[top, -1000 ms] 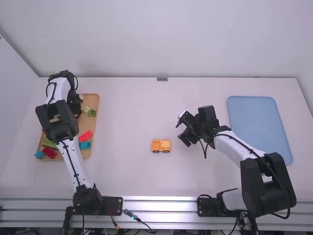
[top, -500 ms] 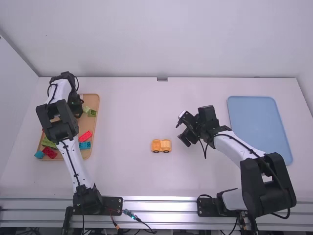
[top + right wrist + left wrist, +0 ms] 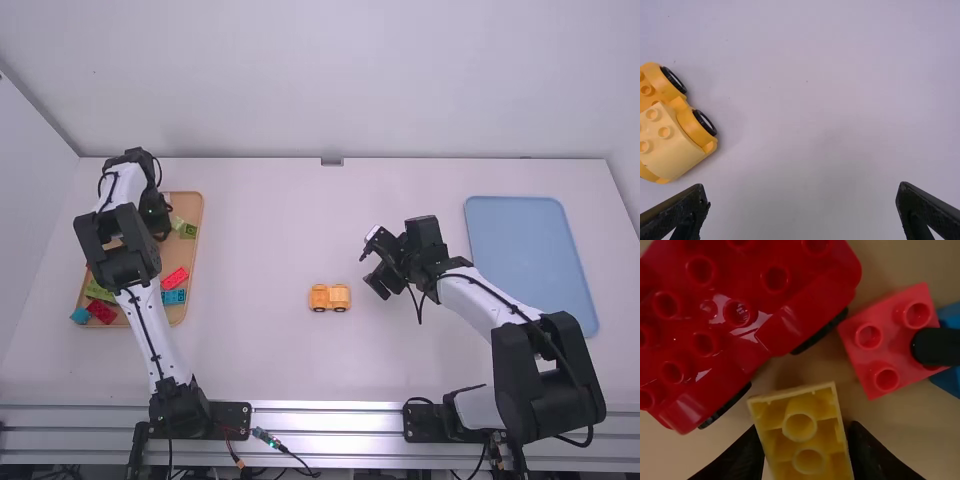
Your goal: Assemble lego blocks to make yellow taxi
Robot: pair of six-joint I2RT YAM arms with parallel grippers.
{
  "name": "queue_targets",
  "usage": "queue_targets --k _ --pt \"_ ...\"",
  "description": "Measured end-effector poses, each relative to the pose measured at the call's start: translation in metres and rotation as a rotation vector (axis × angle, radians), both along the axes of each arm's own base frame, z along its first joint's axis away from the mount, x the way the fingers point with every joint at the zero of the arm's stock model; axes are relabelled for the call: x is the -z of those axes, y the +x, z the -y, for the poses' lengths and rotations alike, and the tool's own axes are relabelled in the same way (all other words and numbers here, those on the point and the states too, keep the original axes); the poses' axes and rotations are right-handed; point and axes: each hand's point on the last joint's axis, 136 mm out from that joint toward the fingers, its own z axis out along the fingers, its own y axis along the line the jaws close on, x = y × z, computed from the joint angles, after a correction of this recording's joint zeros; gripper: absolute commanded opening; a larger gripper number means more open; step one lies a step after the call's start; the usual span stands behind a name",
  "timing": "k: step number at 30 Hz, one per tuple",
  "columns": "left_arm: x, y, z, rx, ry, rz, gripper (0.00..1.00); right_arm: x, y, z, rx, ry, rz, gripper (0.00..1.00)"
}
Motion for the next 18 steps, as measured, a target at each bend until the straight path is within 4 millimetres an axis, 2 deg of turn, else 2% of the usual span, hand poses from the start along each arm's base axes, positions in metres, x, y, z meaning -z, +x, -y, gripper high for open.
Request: queue_targets --k 8,15,18 --pt "0.0 0.0 0.0002 -0.003 0.0 0.0 0.23 -0.0001 0.0 0.0 0.0 0.0 0.0 0.99" --pt "0.0 0.0002 0.0 0.02 0.0 -0.003 0.19 0.0001 0.0 0.0001 -0.002 -0.001 0.001 0.99" --pt "-0.0001 0.0023 -0.001 0.046 0.003 0.002 0.14 0.0001 -0.0001 0.0 -0.001 -0.001 0.0 0.99"
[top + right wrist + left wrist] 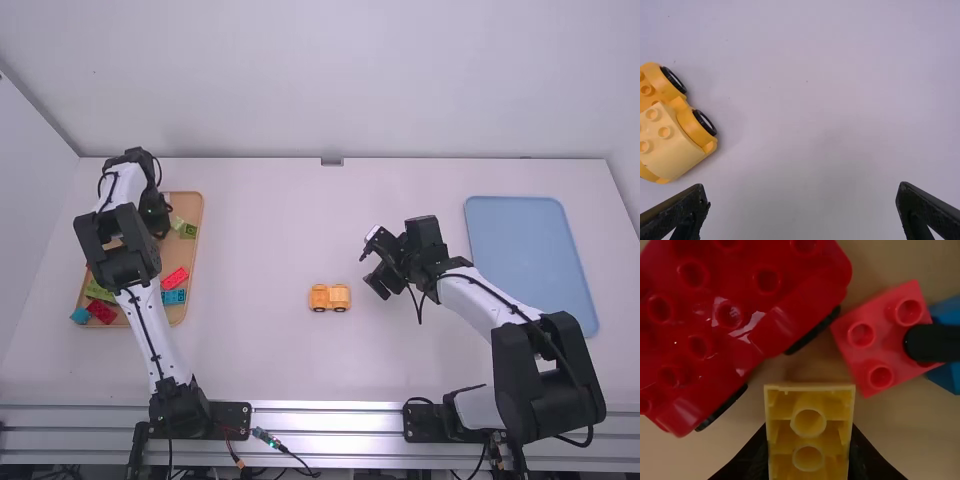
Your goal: Assemble lego blocks to make yellow taxi
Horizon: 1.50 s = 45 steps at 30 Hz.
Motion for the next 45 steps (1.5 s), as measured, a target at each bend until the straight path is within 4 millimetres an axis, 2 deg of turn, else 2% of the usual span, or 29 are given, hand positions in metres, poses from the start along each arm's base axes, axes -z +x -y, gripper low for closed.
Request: queue_targets --k 3,10,12,17,20,25,29,32,40,45 --pt "0.0 0.003 -0.001 0.059 0.004 0.001 0.02 0.0 0.0 0.0 0.001 0.001 0.0 0.99" --pt "-0.016 0.01 -0.004 0.191 0.013 0.002 0.02 -0.001 0.001 -0.001 0.0 0.003 0.004 0.99" --pt "-0.031 0.015 -0.006 0.235 0.022 0.01 0.02 -0.004 0.004 -0.002 0.011 0.019 0.014 0.99" --pt "-0.053 0.023 -0.013 0.324 0.061 0.018 0.02 -0.013 0.014 -0.007 0.072 0.088 0.027 0.99" --pt "-0.061 0.028 -0.015 0.391 0.074 0.027 0.02 -0.014 0.015 -0.008 0.105 0.109 0.006 0.99" --pt "-0.064 0.031 -0.014 0.466 0.081 0.021 0.02 -0.027 0.025 -0.011 0.147 0.152 0.014 0.99" --pt "-0.066 0.044 -0.014 0.55 0.102 0.053 0.02 -0.033 0.031 -0.013 0.156 0.167 0.03 0.99" --pt "-0.066 0.052 -0.007 0.605 0.106 0.065 0.02 -0.035 0.032 -0.014 0.159 0.176 0.034 0.99" --pt "-0.066 0.071 0.029 0.772 0.124 0.064 0.02 -0.044 0.035 -0.022 0.127 0.226 0.057 0.99" --pt "-0.063 0.069 0.049 0.834 0.127 0.056 0.02 -0.045 0.035 -0.023 0.123 0.23 0.057 0.99"
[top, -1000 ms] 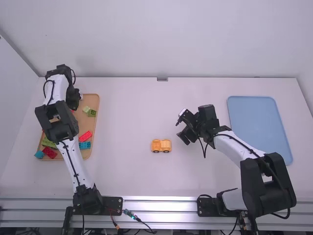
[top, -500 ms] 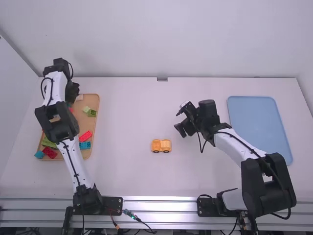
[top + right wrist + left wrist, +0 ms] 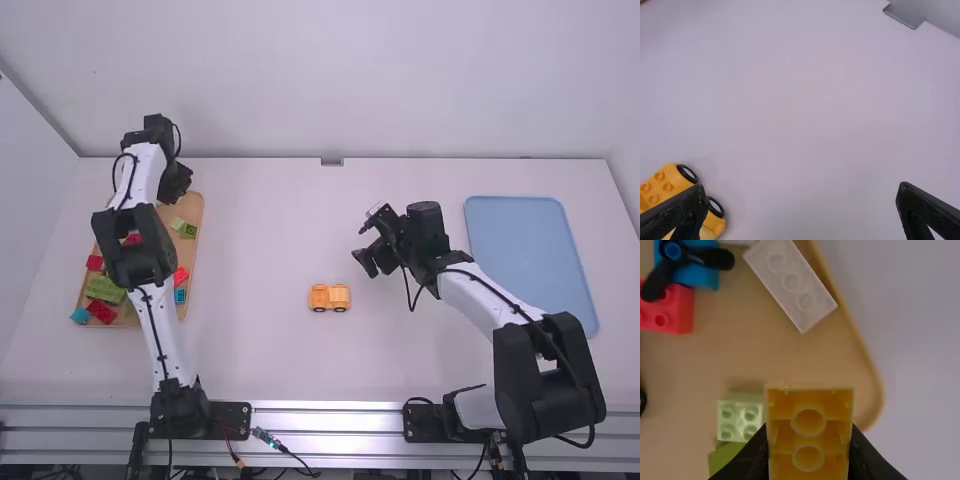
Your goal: Assemble lego blocks to make yellow taxi
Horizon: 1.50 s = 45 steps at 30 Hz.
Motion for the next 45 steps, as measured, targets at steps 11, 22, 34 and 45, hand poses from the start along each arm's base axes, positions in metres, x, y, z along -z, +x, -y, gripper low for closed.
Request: queue_targets --k 11,22,34,45 --pt "-0.05 -0.036 0.028 0.122 0.028 0.307 0.02 -0.002 -0.001 -0.004 -0.016 0.019 0.002 0.99" --pt "-0.073 -0.068 0.188 0.82 -0.048 0.648 0.02 -0.032 0.015 -0.018 0.048 0.202 0.023 0.99" --pt "-0.066 -0.181 0.339 1.627 -0.353 0.898 0.02 -0.052 -0.006 -0.057 -0.299 0.513 -0.013 0.99" --pt "-0.1 -0.215 0.367 1.918 -0.379 1.231 0.02 -0.063 -0.054 -0.064 -0.64 0.709 -0.111 0.99"
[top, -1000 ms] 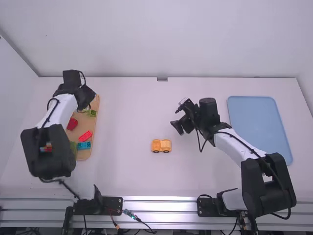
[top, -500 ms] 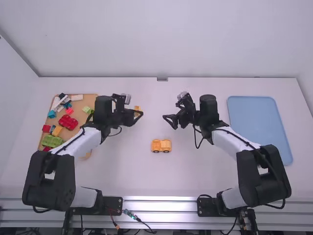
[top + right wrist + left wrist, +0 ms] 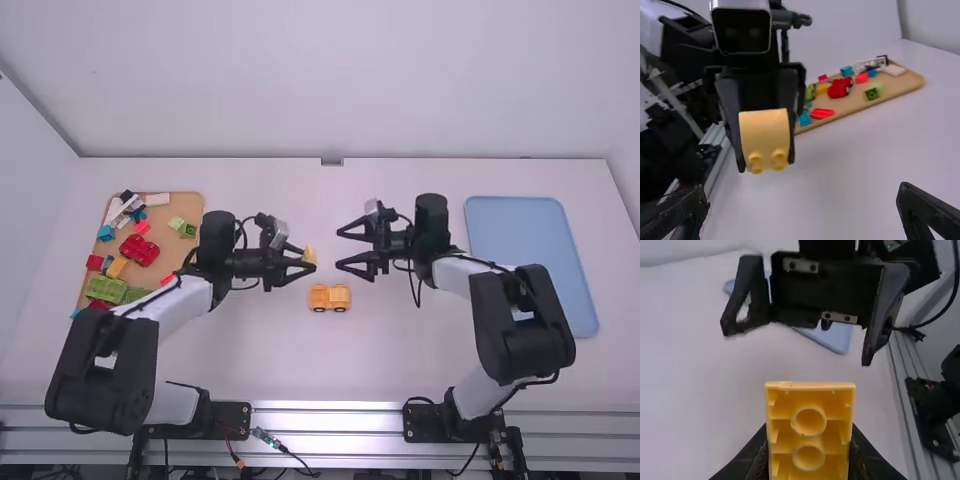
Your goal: Assemble lego blocks to make yellow taxi
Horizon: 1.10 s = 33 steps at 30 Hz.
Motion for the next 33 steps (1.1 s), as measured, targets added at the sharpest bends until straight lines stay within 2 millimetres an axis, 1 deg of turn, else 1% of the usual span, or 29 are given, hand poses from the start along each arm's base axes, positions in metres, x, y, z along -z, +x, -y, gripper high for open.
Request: queue_targets --k 2,3,4,6,7,8,9,10,13,14,16,18,20,21,22,25,26,31,32,33 --pt "-0.004 -0.001 0.005 0.007 -0.011 0.023 0.02 -0.004 -0.006 -0.005 -0.036 0.014 0.013 0.99" --pt "-0.005 -0.001 0.009 0.007 -0.011 0.026 0.02 -0.006 -0.01 -0.009 -0.057 0.02 0.017 0.95" --pt "-0.005 -0.001 0.009 0.008 -0.011 0.026 0.02 -0.006 -0.01 -0.009 -0.057 0.02 0.017 0.95" --pt "-0.005 -0.003 0.014 0.013 -0.009 0.024 0.02 -0.012 -0.016 -0.015 -0.09 0.034 0.029 0.89" --pt "-0.005 -0.003 0.014 0.015 -0.009 0.023 0.02 -0.014 -0.017 -0.017 -0.099 0.038 0.03 0.88" --pt "-0.005 -0.002 0.014 0.012 -0.008 0.022 0.02 -0.017 -0.019 -0.02 -0.111 0.042 0.025 0.84" --pt "-0.005 -0.002 0.014 0.011 -0.008 0.023 0.02 -0.018 -0.02 -0.021 -0.114 0.042 0.023 0.82" --pt "-0.005 -0.001 0.014 0.006 -0.006 0.026 0.02 -0.02 -0.021 -0.023 -0.122 0.045 0.019 0.77" --pt "-0.005 0.0 0.014 0.002 -0.005 0.028 0.02 -0.022 -0.024 -0.026 -0.138 0.048 0.008 0.69" --pt "-0.005 -0.001 0.014 0.003 -0.004 0.031 0.02 -0.023 -0.026 -0.028 -0.146 0.047 -0.003 0.64" --pt "-0.005 -0.001 0.014 0.005 -0.001 0.039 0.02 -0.023 -0.028 -0.03 -0.152 0.045 -0.02 0.61" --pt "-0.005 -0.001 0.014 0.007 0.001 0.047 0.02 -0.023 -0.029 -0.031 -0.155 0.044 -0.026 0.59" --pt "-0.005 -0.001 0.014 0.011 0.0 0.054 0.02 -0.023 -0.029 -0.031 -0.153 0.042 -0.035 0.59" --pt "-0.005 -0.001 0.014 0.012 0.0 0.056 0.02 -0.023 -0.029 -0.031 -0.153 0.042 -0.037 0.56" --pt "-0.005 -0.001 0.014 0.012 0.0 0.055 0.02 -0.023 -0.029 -0.031 -0.153 0.042 -0.035 0.55" --pt "-0.006 -0.002 0.015 0.02 -0.004 0.056 0.02 -0.023 -0.027 -0.032 -0.144 0.039 -0.04 0.47" --pt "-0.006 -0.003 0.015 0.022 -0.005 0.056 0.01 -0.022 -0.027 -0.032 -0.143 0.039 -0.04 0.46" --pt "-0.007 -0.004 0.015 0.031 -0.01 0.057 0.02 -0.022 -0.025 -0.032 -0.132 0.036 -0.038 0.36" --pt "-0.007 -0.005 0.015 0.035 -0.011 0.059 0.02 -0.022 -0.025 -0.033 -0.128 0.035 -0.036 0.3" --pt "-0.007 -0.005 0.015 0.036 -0.012 0.057 0.02 -0.022 -0.025 -0.033 -0.127 0.035 -0.031 0.27"
